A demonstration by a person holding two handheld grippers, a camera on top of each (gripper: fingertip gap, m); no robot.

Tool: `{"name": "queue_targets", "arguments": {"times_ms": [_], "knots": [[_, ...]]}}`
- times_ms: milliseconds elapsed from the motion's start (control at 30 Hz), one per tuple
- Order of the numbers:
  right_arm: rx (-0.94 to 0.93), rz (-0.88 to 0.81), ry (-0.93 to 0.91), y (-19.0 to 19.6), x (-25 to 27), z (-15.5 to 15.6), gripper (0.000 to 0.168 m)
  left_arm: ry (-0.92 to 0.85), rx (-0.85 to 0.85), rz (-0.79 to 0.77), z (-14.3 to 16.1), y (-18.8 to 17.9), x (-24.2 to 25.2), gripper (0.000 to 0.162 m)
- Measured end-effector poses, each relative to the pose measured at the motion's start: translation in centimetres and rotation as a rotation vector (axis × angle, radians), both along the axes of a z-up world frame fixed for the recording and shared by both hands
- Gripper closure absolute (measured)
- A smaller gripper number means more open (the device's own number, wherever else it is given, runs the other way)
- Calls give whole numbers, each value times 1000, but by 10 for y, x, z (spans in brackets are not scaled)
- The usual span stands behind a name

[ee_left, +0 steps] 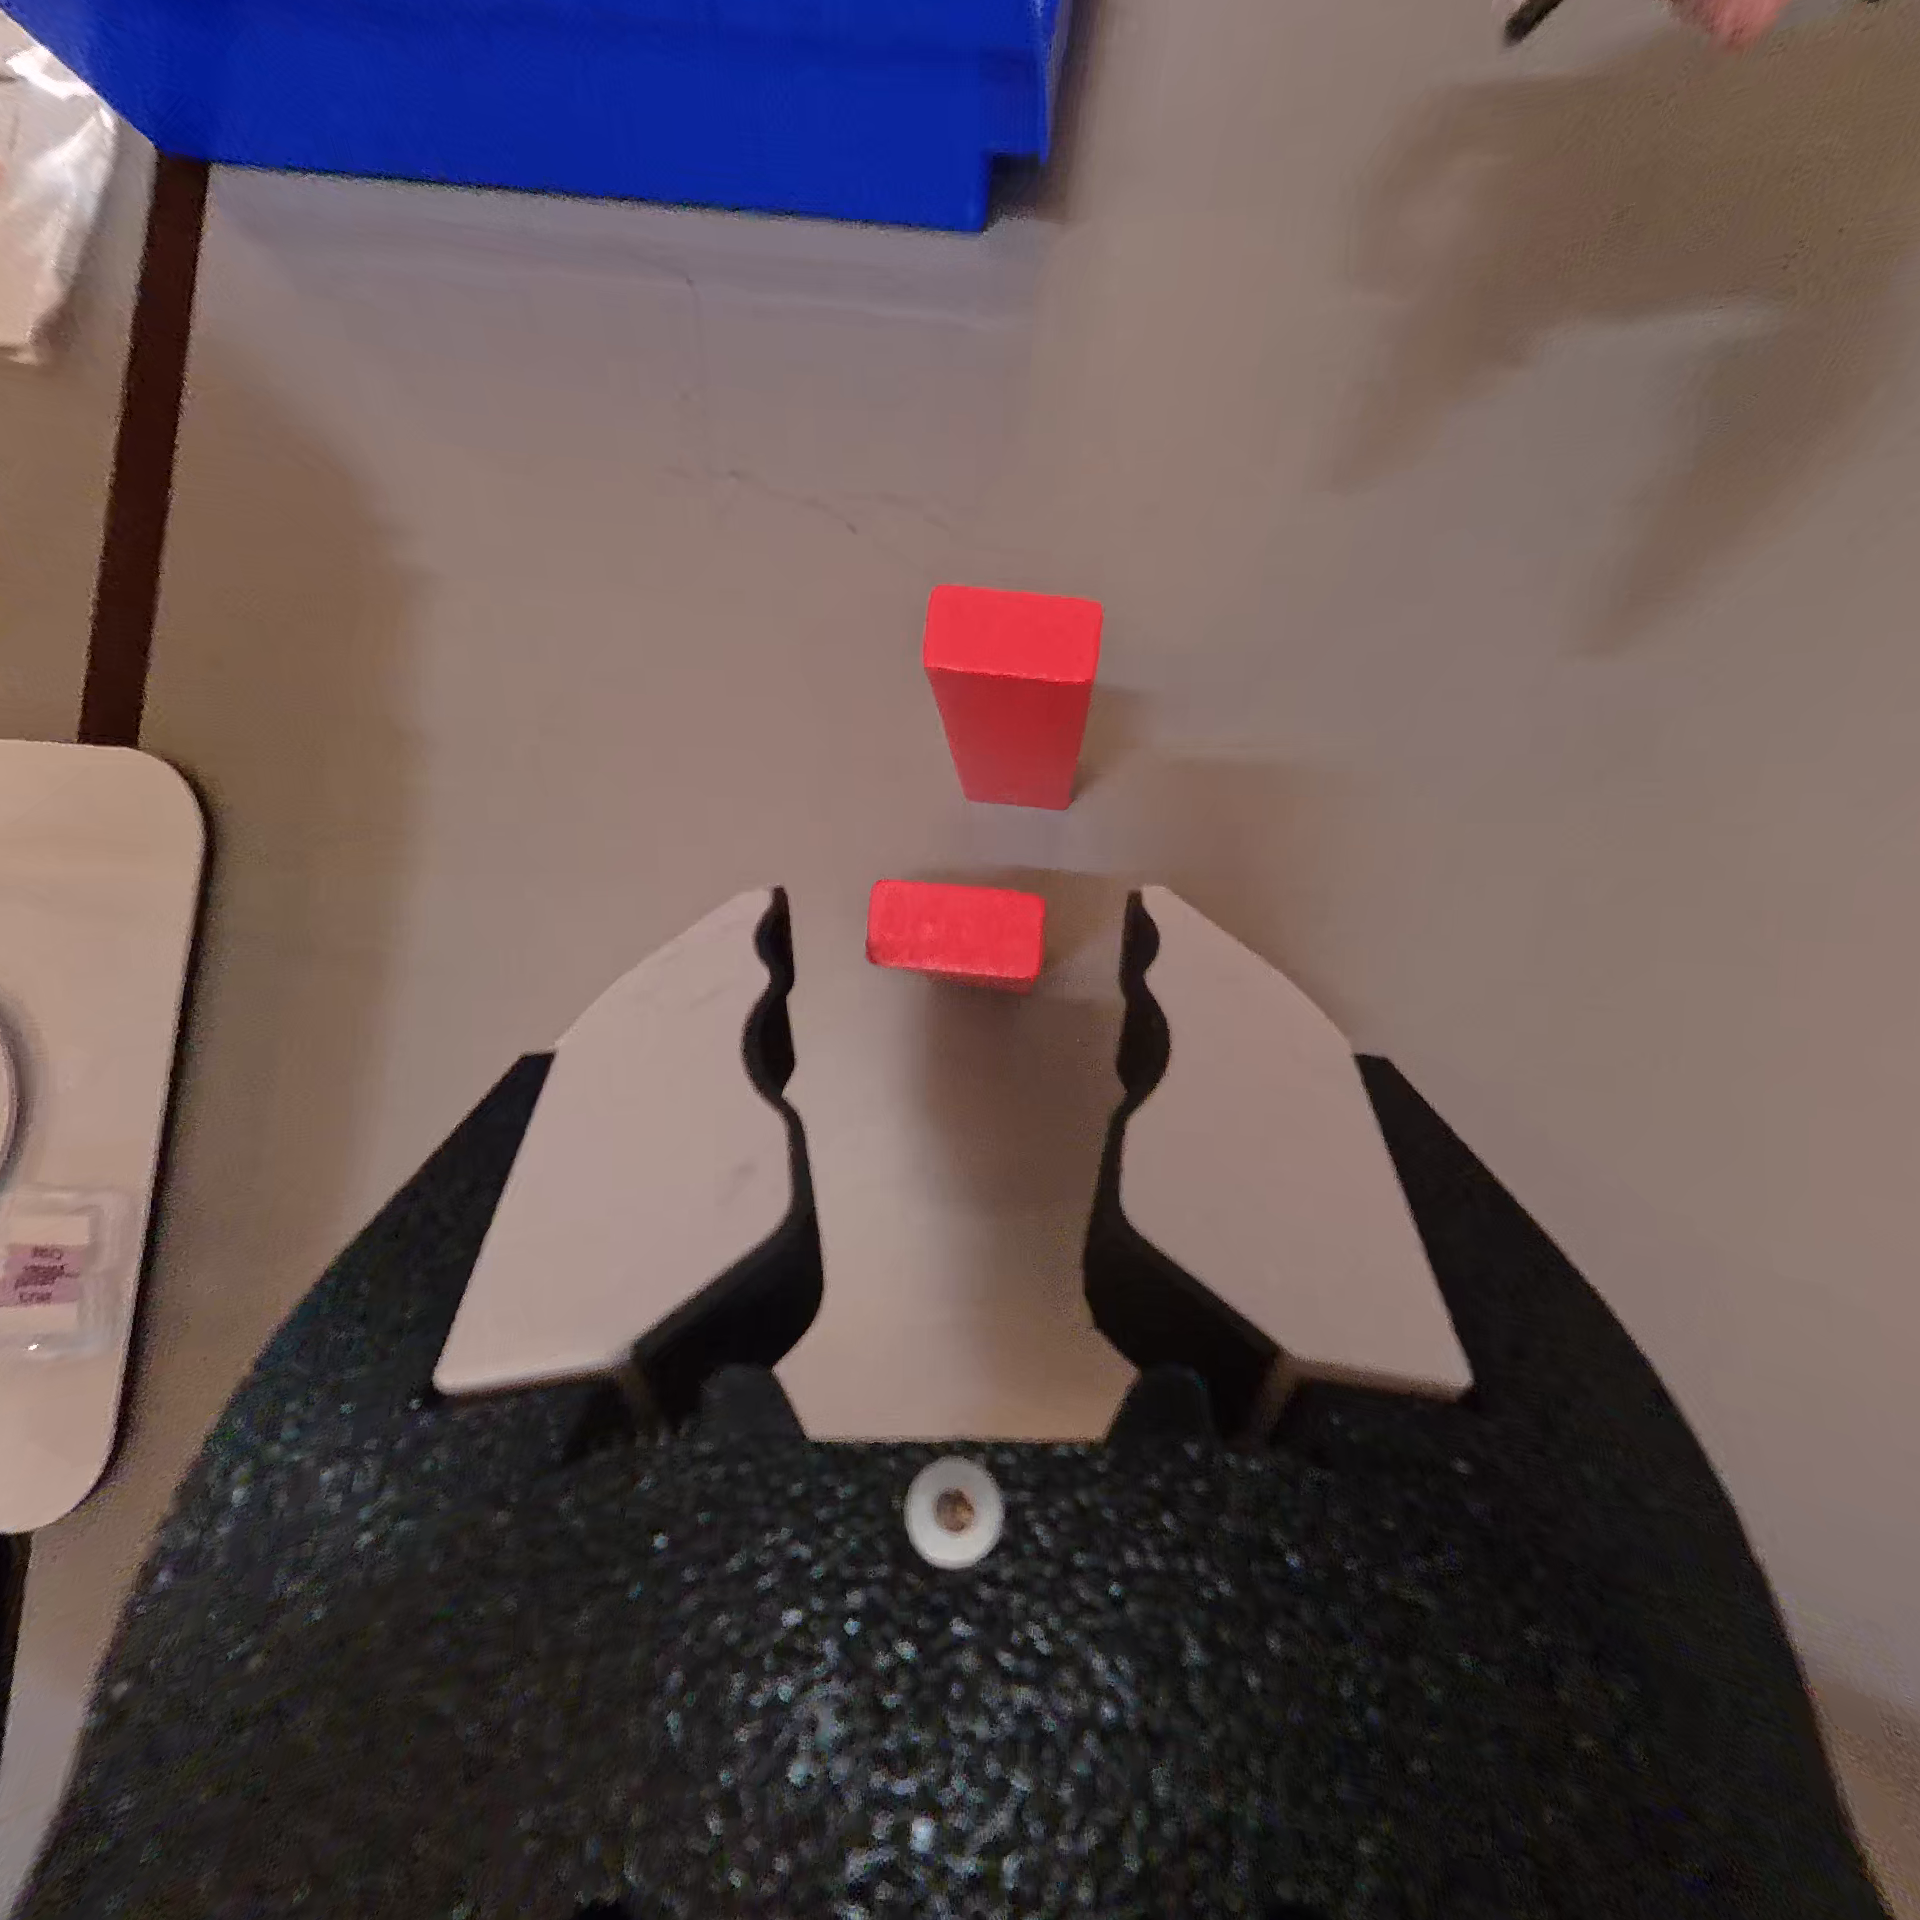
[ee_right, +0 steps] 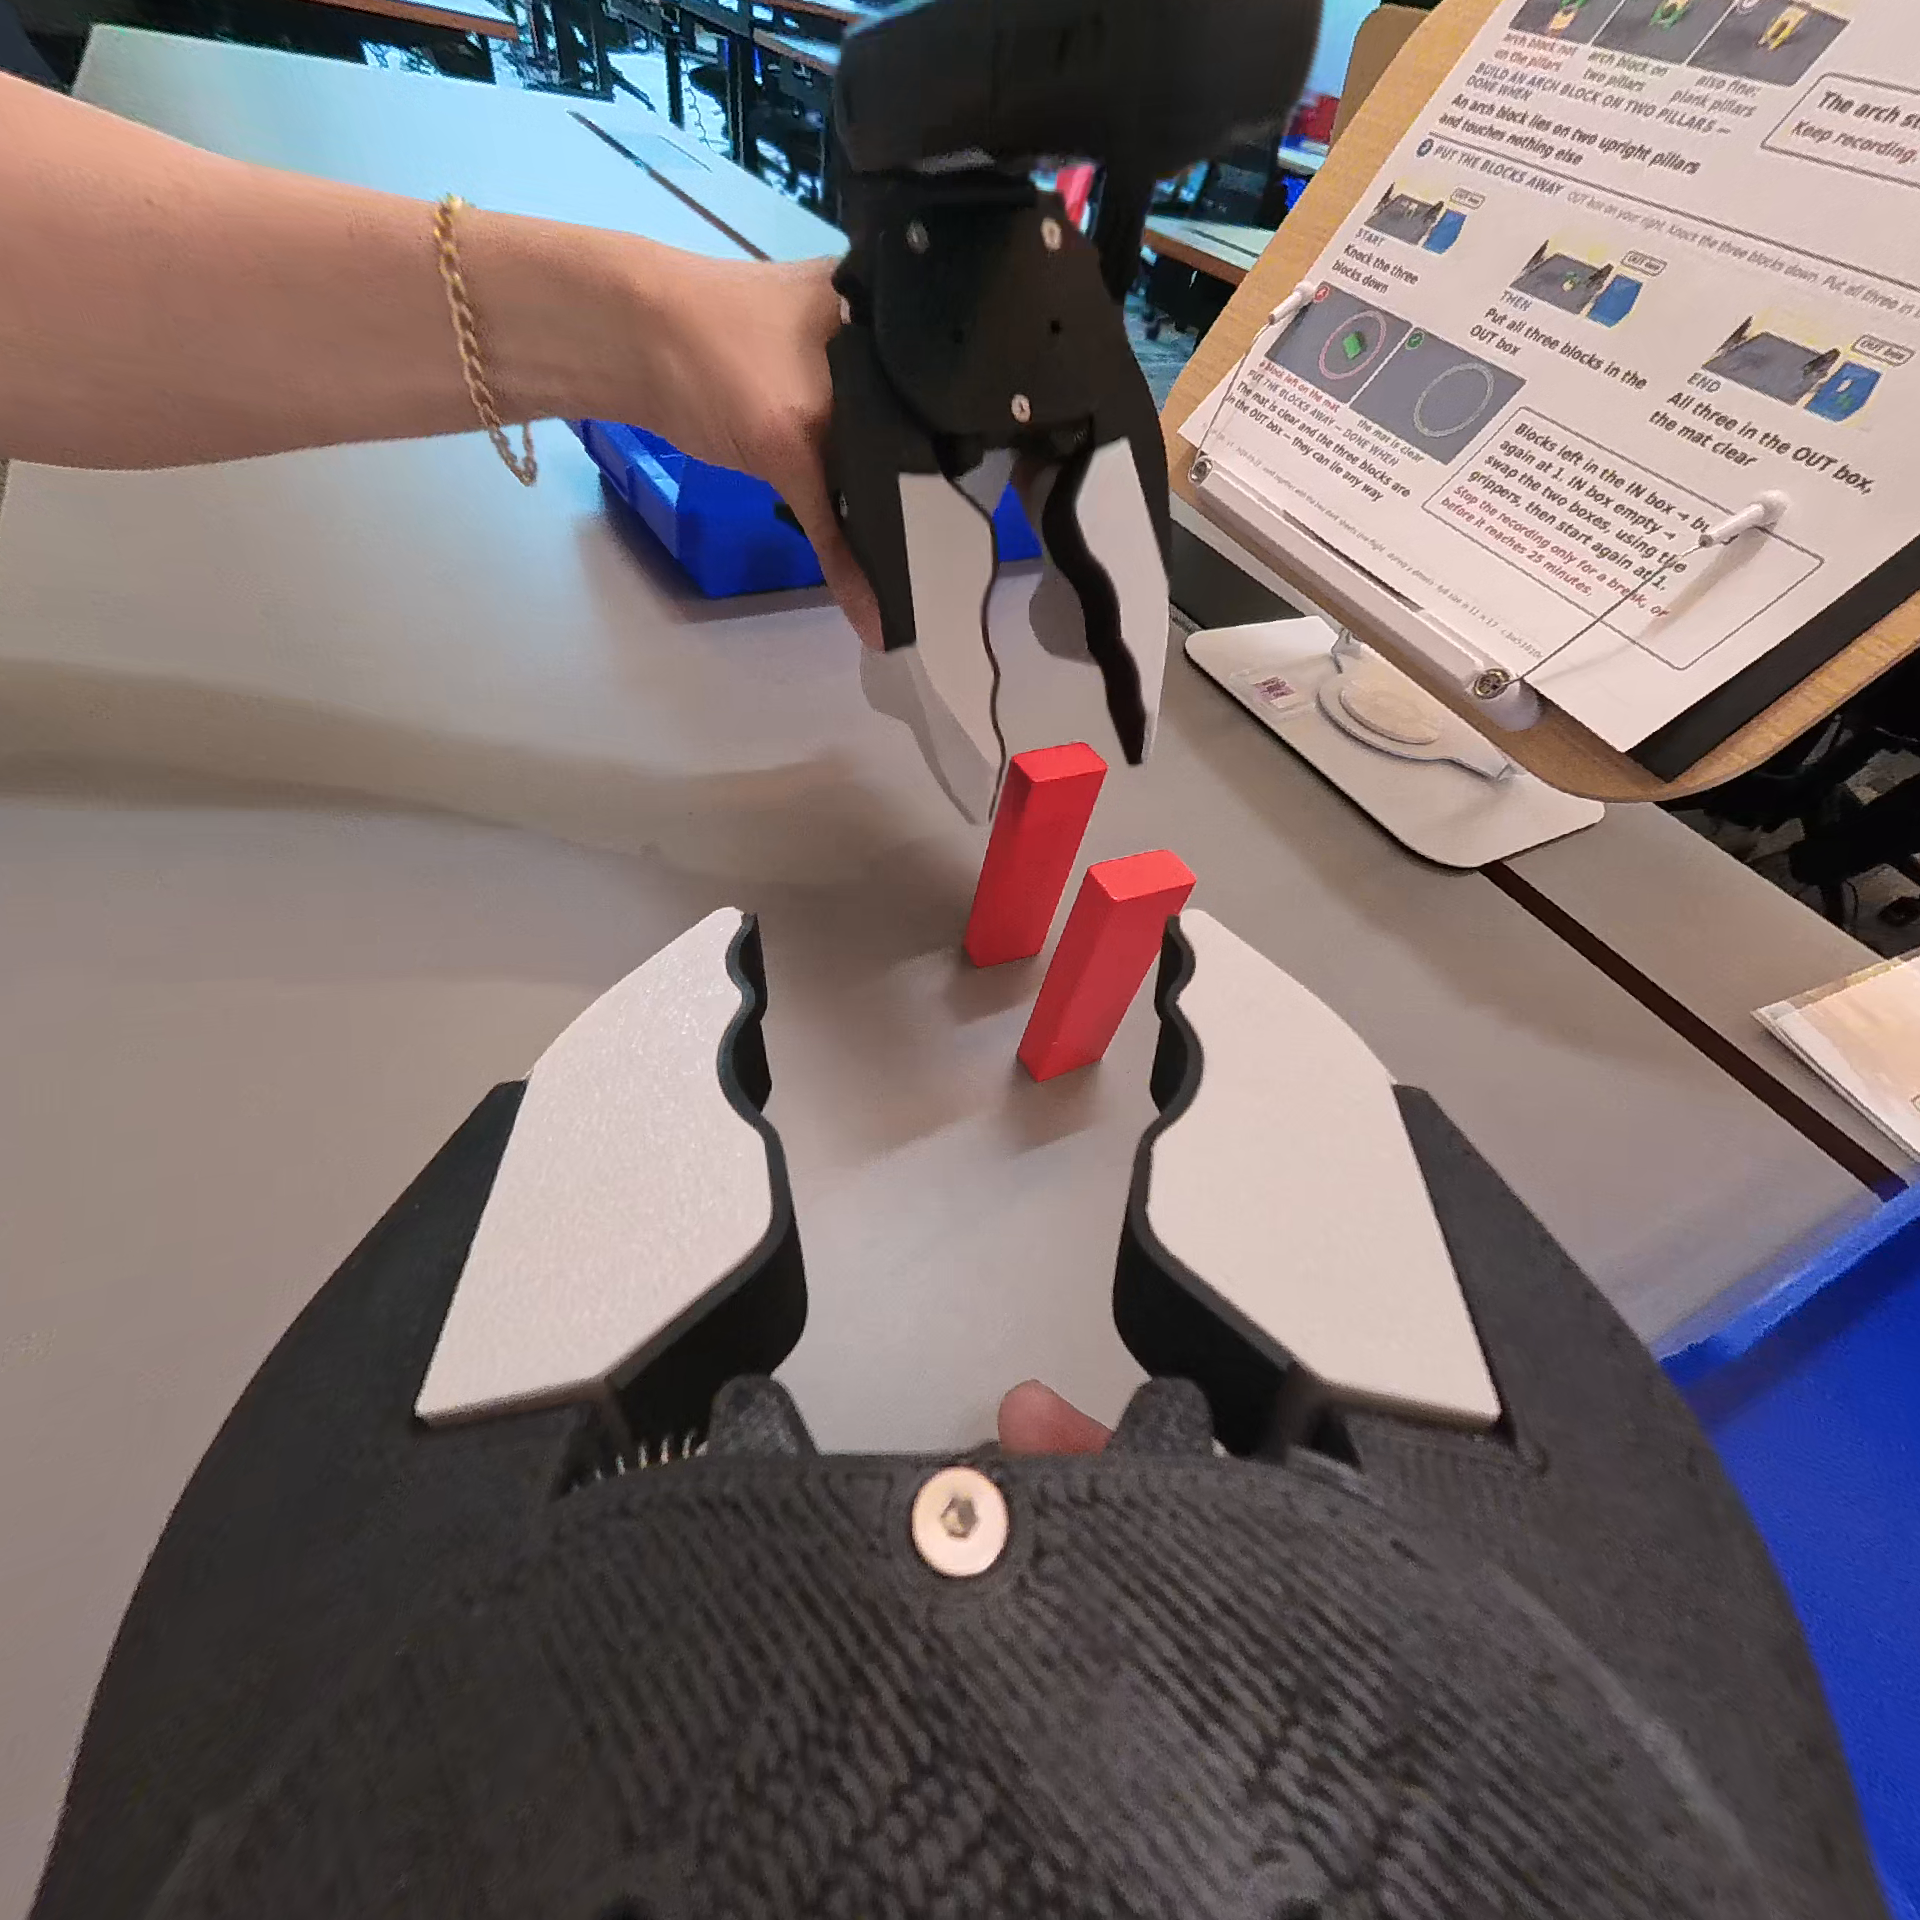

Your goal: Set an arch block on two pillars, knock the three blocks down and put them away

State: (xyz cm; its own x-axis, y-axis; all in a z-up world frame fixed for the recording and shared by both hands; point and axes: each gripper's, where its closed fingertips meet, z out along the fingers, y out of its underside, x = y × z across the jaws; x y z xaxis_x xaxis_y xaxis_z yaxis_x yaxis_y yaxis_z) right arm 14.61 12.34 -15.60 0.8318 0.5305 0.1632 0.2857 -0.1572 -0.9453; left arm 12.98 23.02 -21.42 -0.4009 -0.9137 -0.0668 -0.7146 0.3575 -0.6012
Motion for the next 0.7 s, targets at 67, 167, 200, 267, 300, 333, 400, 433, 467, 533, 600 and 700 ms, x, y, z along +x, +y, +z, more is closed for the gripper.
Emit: {"name": "queue_targets", "arguments": {"times_ms": [67, 167, 200, 267, 300, 333, 400, 433, 467, 533, 600, 700], "knots": [[3, -1, -1, -1, 1, 0, 95, -62, -24, 9, 17, 0, -4, 102], [-1, -1, 3, -2, 1, 0, 95, -165, -35, 39, 59, 12, -22, 102], [-1, -3, 1, -2, 1, 0, 95, -187, -19, 55, 73, 20, -33, 102], [-2, -3, -7, -2, 1, -1, 95, -199, 44, 93, 97, 44, -65, 102], [-3, -1, -9, -2, 1, -1, 95, -193, 84, 116, 105, 58, -84, 102], [-4, 2, -9, -2, 0, -1, 95, -181, 116, 134, 112, 71, -104, 102], [-4, 8, -8, 0, -3, -2, 95, -134, 162, 156, 117, 95, -148, 105], [-5, 13, -6, 1, -4, -2, 95, -99, 193, 168, 114, 108, -170, 107], [-8, 18, -5, 2, -7, -3, 95, -53, 218, 172, 108, 119, -192, 109], [-16, 26, -10, 4, -11, -5, 95, 54, 240, 176, 87, 135, -234, 109], [-27, 36, -28, 5, -16, -9, 95, 121, 248, 186, 63, 145, -261, 109], [-40, 48, -44, 8, -23, -12, 95, 171, 247, 161, 26, 150, -280, 105]]}}
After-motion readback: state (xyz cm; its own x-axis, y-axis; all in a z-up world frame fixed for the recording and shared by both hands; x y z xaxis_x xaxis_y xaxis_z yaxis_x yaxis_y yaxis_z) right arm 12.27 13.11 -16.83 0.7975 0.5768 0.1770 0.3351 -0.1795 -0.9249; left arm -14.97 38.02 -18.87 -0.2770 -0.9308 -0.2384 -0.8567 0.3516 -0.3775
